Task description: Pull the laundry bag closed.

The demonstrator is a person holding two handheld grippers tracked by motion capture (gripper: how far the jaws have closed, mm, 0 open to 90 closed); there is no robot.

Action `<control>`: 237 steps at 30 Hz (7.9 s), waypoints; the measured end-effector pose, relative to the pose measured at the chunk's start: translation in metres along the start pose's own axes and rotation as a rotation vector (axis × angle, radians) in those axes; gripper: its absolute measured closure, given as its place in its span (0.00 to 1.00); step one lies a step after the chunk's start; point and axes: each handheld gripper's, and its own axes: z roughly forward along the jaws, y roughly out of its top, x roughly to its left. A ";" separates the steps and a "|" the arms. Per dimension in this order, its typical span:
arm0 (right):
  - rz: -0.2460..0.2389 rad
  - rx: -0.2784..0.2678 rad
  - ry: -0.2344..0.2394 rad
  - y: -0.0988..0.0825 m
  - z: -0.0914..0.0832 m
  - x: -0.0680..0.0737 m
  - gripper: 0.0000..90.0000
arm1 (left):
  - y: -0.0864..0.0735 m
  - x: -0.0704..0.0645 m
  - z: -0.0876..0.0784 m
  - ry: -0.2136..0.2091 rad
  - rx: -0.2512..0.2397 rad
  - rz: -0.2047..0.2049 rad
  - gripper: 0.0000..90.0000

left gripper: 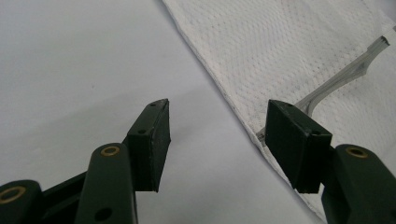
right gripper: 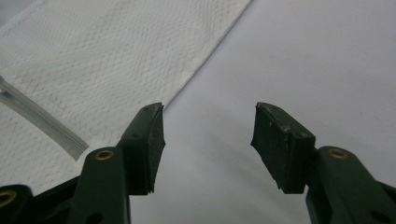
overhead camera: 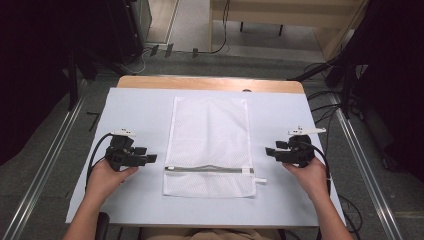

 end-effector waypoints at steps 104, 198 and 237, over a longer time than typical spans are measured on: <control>-0.270 0.175 0.387 0.060 0.136 0.219 0.92 | -0.010 0.006 -0.007 0.032 -0.045 0.017 0.47; -0.358 0.213 0.412 0.053 0.170 0.239 0.93 | -0.010 0.005 -0.006 0.038 -0.039 0.027 0.48; -0.282 0.182 0.491 0.076 0.146 0.227 0.96 | -0.006 -0.025 0.031 -0.202 0.105 0.135 0.76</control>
